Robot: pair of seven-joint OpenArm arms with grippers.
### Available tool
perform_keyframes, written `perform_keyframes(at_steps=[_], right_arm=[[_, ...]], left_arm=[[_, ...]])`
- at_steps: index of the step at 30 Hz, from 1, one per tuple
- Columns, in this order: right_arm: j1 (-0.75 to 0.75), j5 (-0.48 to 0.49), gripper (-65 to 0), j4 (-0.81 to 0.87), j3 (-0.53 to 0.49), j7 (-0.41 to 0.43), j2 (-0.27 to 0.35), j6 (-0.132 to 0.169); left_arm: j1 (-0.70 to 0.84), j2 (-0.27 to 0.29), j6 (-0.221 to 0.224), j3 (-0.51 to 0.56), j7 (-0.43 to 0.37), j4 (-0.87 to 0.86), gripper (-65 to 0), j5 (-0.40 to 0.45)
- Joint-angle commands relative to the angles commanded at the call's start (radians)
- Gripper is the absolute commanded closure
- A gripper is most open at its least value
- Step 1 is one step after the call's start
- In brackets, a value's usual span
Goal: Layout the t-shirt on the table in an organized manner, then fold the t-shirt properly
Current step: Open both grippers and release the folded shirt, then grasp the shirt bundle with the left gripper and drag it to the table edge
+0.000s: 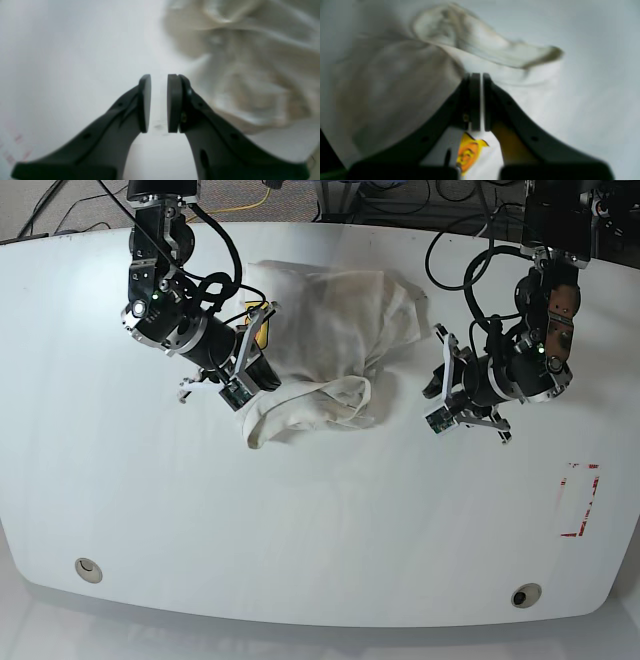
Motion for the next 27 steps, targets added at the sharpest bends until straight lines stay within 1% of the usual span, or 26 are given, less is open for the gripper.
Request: perform_keyframes(at_steps=[5,8,9,11,15,16,17,20,22,24,26,27], right_arm=[[0.006,-0.002,-1.3,-0.126,-0.023,0.112,0.0,0.0],[0.017,-0.002,-1.3,-0.224,-0.025,0.19,0.0,0.0],[0.023,-0.002,-1.3,-0.236,-0.025,0.199,0.0,0.0],[0.043,-0.002,-1.3,-0.29,-0.025,0.23,0.003,0.0],[0.069,-0.002,-1.3,-0.316,-0.025,0.232,0.006,0.0],[0.075,-0.002,-1.3,-0.292,-0.025,0.227,0.008,0.0],[0.075,-0.002,-1.3,-0.272,-0.023,0.218,0.008,0.0],[0.094,-0.002,-1.3,-0.176,-0.02,0.149,0.009,0.0],[0.12,-0.002,-1.3,-0.087,-0.018,0.057,0.009,0.0],[0.143,-0.002,-1.3,-0.006,-0.018,-0.017,0.006,0.0],[0.157,-0.002,-1.3,0.052,-0.018,-0.046,0.005,0.0],[0.158,-0.002,-1.3,0.061,-0.018,-0.048,0.005,0.0]], left_arm=[[0.04,-0.008,0.0,-0.006,-0.026,0.0,-9.0,0.0],[0.064,-0.008,0.0,-0.04,-0.026,0.005,-9.0,0.014],[0.072,-0.008,0.0,-0.049,-0.026,0.005,-9.0,0.021],[0.087,-0.008,0.0,-0.071,-0.026,0.005,-9.0,0.055],[0.089,-0.008,0.0,-0.089,-0.026,0.005,-9.0,0.157],[0.087,-0.008,0.0,-0.098,-0.026,0.005,-9.0,0.196],[0.086,-0.006,0.0,-0.106,-0.026,0.005,-9.0,0.215],[0.074,0.0,0.0,-0.129,-0.035,0.015,-9.0,0.269],[0.049,0.005,0.0,-0.135,-0.072,0.02,-9.0,0.296],[0.04,0.034,0.0,-0.138,-0.126,0.02,-9.0,0.322],[0.037,0.066,0.0,-0.149,-0.172,0.02,-9.0,0.351],[0.035,0.075,0.0,-0.149,-0.181,0.02,-9.0,0.358]])
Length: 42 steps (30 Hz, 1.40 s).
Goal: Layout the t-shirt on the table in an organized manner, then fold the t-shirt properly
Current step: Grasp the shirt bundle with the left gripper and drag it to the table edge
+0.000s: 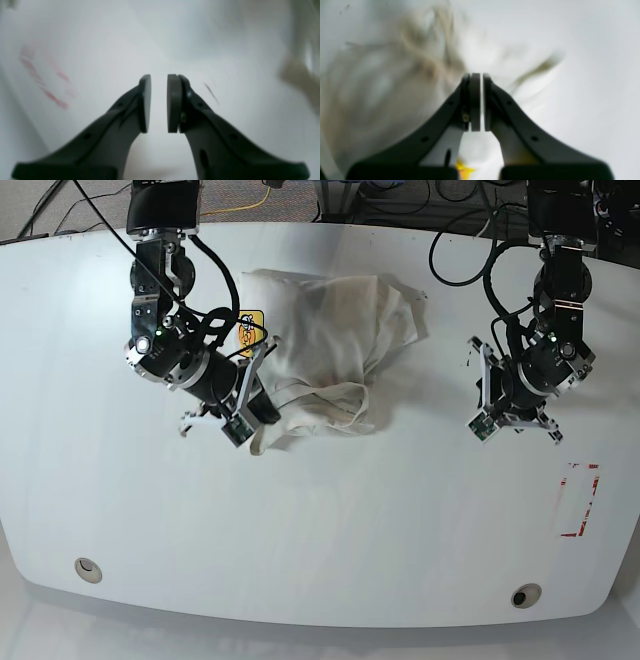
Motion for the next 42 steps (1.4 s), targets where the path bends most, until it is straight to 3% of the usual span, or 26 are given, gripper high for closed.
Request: perform_keyframes(at_steps=[3,8,10,16,18,19,23,24,25,28,35,42], right_arm=[[0.002,-0.002,-1.3,0.038,0.011,0.0,0.005,0.0],[-0.015,-0.002,-1.3,0.046,0.133,0.0,0.032,0.0],[-0.032,-0.002,-1.3,0.044,0.184,0.0,0.054,0.0],[-0.072,-0.002,-1.3,0.041,0.287,0.002,0.121,0.0],[-0.092,-0.002,-1.3,0.041,0.325,0.002,0.14,0.0],[-0.097,-0.002,-1.3,0.041,0.336,0.002,0.143,0.0],[-0.126,0.0,-1.3,0.041,0.396,0.002,0.152,0.0],[-0.129,0.0,-1.3,0.041,0.402,0.002,0.152,0.0],[-0.135,0.0,-1.3,0.041,0.414,0.002,0.153,0.0],[-0.146,0.002,-1.3,0.041,0.43,0.002,0.176,0.0],[-0.175,0.005,-1.3,0.043,0.43,0.002,0.19,0.0],[-0.176,0.006,-1.3,0.043,0.431,0.002,0.189,0.0]], left_arm=[[-0.02,0.066,0.0,-0.002,-0.049,-0.002,-9.0,0.023],[-0.034,0.198,0.0,0.006,-0.158,-0.009,-9.3,0.066],[-0.034,0.245,0.028,0.037,-0.206,-0.017,-9.3,0.091],[-0.02,0.325,0.194,0.19,-0.379,-0.091,-9.3,0.16],[0.005,0.348,0.311,0.256,-0.463,-0.155,-9.3,0.16],[0.006,0.351,0.334,0.265,-0.482,-0.166,-9.3,0.16],[0.011,0.361,0.533,0.39,-0.629,-0.296,-9.3,0.158],[0.011,0.361,0.552,0.404,-0.641,-0.31,-9.3,0.158],[0.011,0.361,0.608,0.44,-0.674,-0.344,-9.3,0.158],[0.011,0.362,0.719,0.523,-0.721,-0.407,-9.4,0.158],[0.035,0.347,0.845,0.695,-0.738,-0.417,-9.4,0.158],[0.046,0.307,0.868,0.773,-0.738,-0.397,-9.4,0.158]])
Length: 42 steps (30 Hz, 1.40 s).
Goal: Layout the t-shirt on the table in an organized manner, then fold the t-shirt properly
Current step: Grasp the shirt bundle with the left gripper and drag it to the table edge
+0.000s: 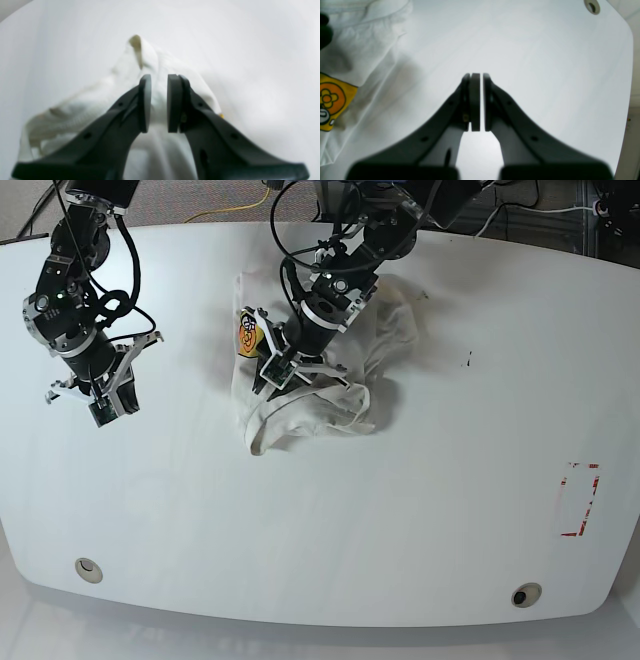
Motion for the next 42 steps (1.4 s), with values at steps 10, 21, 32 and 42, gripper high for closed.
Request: perform_keyframes(at_steps=[10,21,32,42], right_arm=[[-0.006,0.0,-1.3,0.0,0.0,0.0,-0.002,0.0],[-0.023,0.0,-1.3,0.0,0.0,0.0,-0.003,0.0],[-0.048,0.0,-1.3,0.003,0.0,0.0,-0.005,0.0],[-0.051,0.0,-1.3,0.003,0.002,0.0,-0.031,0.0]], left_arm=[[0.038,-0.037,0.0,-0.086,0.003,-0.094,-9.4,0.0],[0.115,-0.206,-0.005,-0.256,0.003,-0.018,-9.4,-0.003],[0.226,-0.373,-0.147,-0.549,0.003,0.103,-9.4,-0.006],[0.255,-0.33,-0.282,-0.773,0.026,0.256,-9.4,-0.005]])
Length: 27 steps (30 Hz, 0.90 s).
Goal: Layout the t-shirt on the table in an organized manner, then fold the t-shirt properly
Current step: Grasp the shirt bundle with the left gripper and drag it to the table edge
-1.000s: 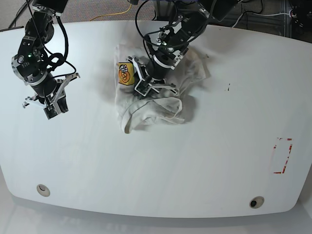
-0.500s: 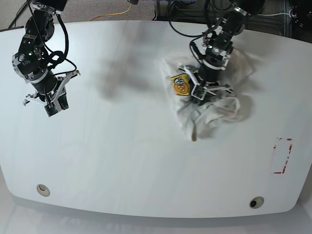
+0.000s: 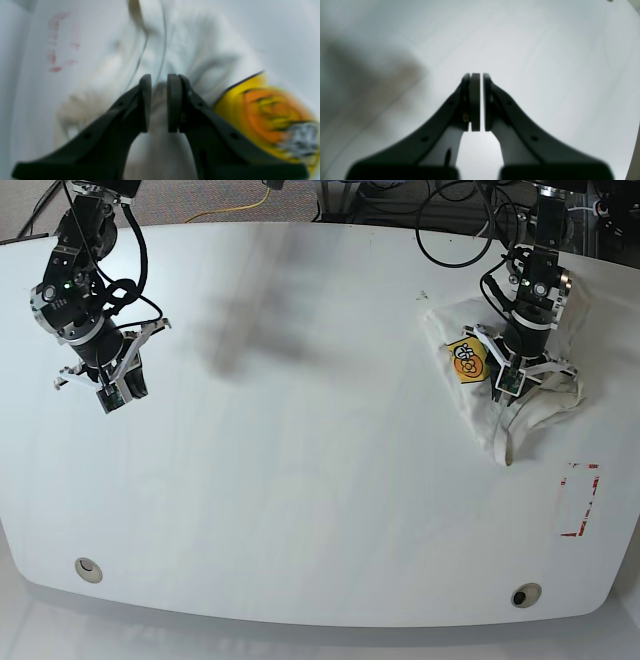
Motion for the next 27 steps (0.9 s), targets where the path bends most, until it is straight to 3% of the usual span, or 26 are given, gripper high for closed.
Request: perform_keyframes(at_steps=[4,6,10,16,23,27], right_arm=[[0.0,0.0,-1.3,0.0,0.0,0.0,0.0,0.0],[0.0,0.0,-1.3,0.0,0.0,0.0,-0.002,0.0],[0.002,0.0,-1.3,0.0,0.0,0.0,-0.002,0.0],[0.002,0.0,-1.3,0.0,0.0,0.0,-0.002,0.0],[0.0,0.0,-1.3,0.002,0.0,0.0,-0.002,0.0],[0.0,0.0,-1.3,0.002,0.0,0.0,-0.002,0.0]], left_arm=[[-0.003,0.041,-0.002,-0.002,0.084,0.072,-9.4,0.0],[-0.006,0.098,-0.002,0.006,0.12,0.086,-9.4,0.0],[-0.009,0.175,-0.002,0.009,0.14,0.086,-9.4,0.005],[0.029,0.245,-0.002,0.009,0.141,0.06,-9.4,0.005],[0.078,0.252,-0.002,0.006,0.141,0.028,-9.4,0.005],[0.104,0.216,-0.002,-0.055,0.141,0.015,-9.4,0.003]])
